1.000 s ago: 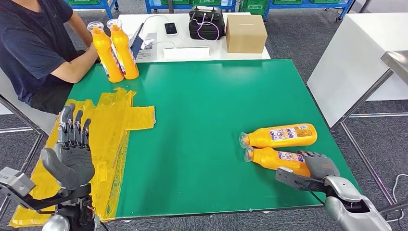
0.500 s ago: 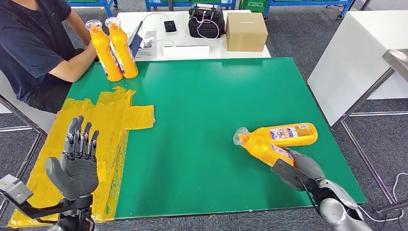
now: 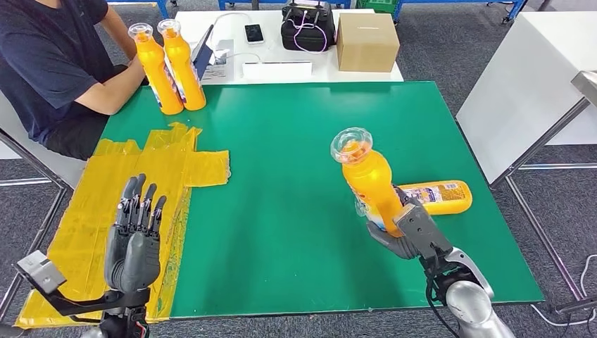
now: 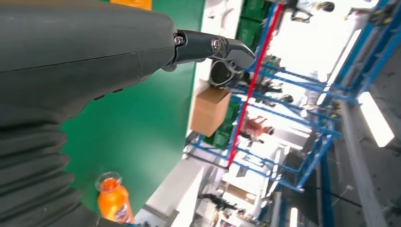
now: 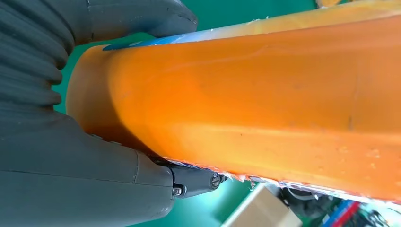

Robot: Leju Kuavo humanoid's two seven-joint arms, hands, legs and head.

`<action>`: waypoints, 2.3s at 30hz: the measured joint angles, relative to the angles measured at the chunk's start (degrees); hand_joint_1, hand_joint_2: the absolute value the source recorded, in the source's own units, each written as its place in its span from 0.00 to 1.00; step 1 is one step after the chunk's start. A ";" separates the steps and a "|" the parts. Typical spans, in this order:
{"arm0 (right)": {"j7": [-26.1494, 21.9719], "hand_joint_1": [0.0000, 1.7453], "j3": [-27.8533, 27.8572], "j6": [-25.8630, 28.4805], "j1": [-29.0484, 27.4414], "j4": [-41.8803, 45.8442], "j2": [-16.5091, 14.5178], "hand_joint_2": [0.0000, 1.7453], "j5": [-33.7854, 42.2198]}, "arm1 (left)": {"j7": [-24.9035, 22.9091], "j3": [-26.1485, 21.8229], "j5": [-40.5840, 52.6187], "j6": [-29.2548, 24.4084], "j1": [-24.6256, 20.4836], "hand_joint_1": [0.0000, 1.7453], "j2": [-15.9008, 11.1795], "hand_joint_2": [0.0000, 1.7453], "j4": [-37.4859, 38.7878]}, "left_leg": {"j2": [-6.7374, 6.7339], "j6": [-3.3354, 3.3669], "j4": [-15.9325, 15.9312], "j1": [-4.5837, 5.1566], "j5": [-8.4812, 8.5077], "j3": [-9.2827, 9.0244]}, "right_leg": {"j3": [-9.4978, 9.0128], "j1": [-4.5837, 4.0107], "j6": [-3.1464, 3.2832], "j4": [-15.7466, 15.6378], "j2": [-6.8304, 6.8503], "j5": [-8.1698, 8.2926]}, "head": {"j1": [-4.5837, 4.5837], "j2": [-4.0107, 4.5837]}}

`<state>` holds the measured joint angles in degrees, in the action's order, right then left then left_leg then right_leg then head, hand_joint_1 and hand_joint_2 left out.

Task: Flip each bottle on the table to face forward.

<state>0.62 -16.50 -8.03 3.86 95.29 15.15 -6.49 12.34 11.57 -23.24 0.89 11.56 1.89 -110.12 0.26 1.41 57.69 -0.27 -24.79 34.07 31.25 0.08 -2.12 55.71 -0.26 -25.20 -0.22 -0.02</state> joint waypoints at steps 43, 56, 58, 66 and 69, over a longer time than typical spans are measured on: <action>1.12 1.00 -27.29 13.82 17.15 -19.34 -21.68 1.00 -20.15 | 0.30 14.26 -0.73 -11.00 -12.62 0.00 1.74 1.00 8.40 | 0.21 0.01 0.01 -0.03 0.24 0.51 | 0.52 -0.01 -0.09 0.06 0.24 0.10 | 0.02 0.00; 1.14 1.00 -34.10 15.60 17.20 -21.50 -22.61 1.00 -20.37 | 0.60 14.86 -0.70 -12.75 -12.71 1.00 1.72 1.00 9.06 | 0.22 0.01 0.01 -0.02 0.24 0.53 | 0.52 0.00 -0.09 0.06 0.24 0.10 | 0.02 0.00; 1.14 1.00 -34.21 15.84 17.20 -21.77 -22.61 1.00 -20.25 | 0.84 14.86 -0.76 -12.78 -12.68 1.00 1.72 1.00 9.24 | 0.22 0.01 0.01 -0.02 0.24 0.53 | 0.53 -0.01 -0.09 0.06 0.24 0.10 | 0.02 0.00; 1.10 1.00 -34.28 16.07 17.20 -22.32 -22.58 1.00 -20.11 | 1.55 14.85 -0.98 -12.74 -12.66 1.00 1.72 1.00 9.70 | 0.22 0.01 0.01 -0.02 0.24 0.54 | 0.54 -0.01 -0.09 0.06 0.24 0.10 | 0.02 0.00; 1.17 1.00 -34.26 16.56 17.20 -22.47 -22.56 1.00 -20.14 | 2.05 14.86 -1.20 -12.67 -12.64 1.00 1.72 1.00 9.71 | 0.22 0.01 0.01 -0.02 0.24 0.54 | 0.54 0.00 -0.09 0.06 0.24 0.10 | 0.02 0.00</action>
<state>1.79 -50.76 8.53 21.06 72.82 -7.40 -26.63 14.40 26.43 -24.44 -11.78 -1.08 3.60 -100.41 0.47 1.42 57.69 -0.29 -24.54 34.60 31.80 0.07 -2.21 55.77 -0.02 -25.09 -0.21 -0.02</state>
